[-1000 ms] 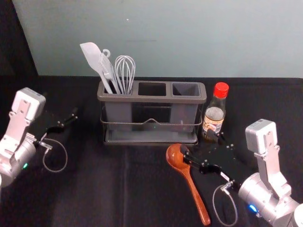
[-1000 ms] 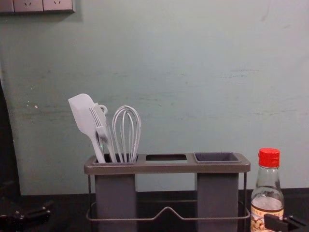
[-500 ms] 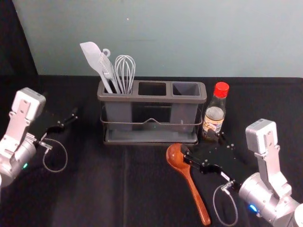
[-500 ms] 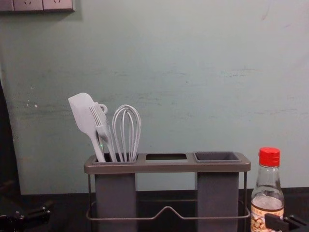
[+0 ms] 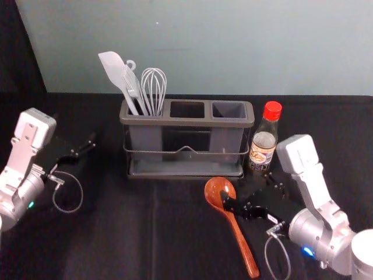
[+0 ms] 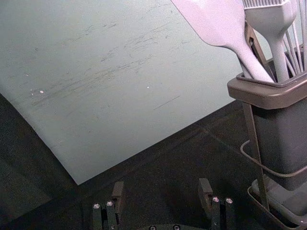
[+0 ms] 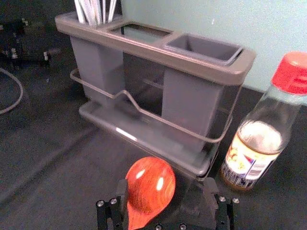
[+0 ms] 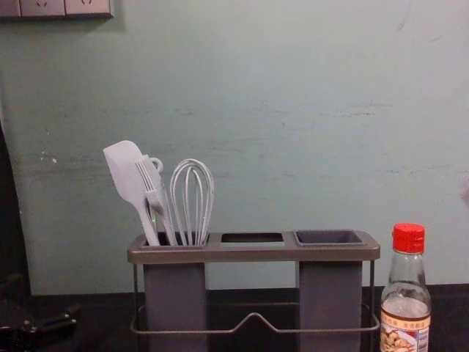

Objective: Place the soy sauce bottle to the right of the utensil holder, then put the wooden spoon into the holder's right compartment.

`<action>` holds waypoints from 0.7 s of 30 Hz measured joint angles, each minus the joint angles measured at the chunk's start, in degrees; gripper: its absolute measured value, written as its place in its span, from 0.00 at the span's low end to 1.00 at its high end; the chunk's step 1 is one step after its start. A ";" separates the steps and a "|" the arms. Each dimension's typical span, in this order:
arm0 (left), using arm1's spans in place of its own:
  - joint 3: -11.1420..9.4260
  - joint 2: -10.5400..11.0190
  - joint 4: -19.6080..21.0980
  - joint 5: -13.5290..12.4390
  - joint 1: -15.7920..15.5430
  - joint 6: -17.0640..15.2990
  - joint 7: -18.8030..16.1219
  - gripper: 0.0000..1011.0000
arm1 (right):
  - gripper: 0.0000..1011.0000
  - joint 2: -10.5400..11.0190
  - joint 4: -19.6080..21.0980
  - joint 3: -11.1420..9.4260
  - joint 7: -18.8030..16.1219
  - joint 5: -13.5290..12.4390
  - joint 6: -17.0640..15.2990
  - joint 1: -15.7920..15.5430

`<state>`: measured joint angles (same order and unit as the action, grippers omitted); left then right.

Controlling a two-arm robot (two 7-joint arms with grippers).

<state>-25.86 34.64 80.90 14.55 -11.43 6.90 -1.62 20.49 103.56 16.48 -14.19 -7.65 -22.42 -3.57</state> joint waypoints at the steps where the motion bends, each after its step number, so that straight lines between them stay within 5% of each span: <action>1: 0.00 0.00 0.00 0.00 0.00 0.00 0.00 0.99 | 0.99 0.07 0.65 0.14 -0.15 0.09 -1.95 0.23; 10: 0.00 0.00 0.00 0.00 0.00 0.00 0.00 0.99 | 0.99 0.20 4.87 4.36 -1.13 3.91 -24.87 6.35; 14: 0.00 0.00 0.00 0.00 0.00 0.00 0.00 0.99 | 0.99 -0.94 4.12 5.36 -1.91 4.42 -30.49 9.00; 21: 0.00 0.00 0.00 0.00 0.00 0.00 0.00 0.99 | 0.99 -3.59 0.58 5.83 -3.00 4.69 -35.00 12.41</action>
<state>-25.86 34.65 80.90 14.55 -11.43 6.90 -1.62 16.90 104.14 22.31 -17.19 -2.96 -57.43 8.84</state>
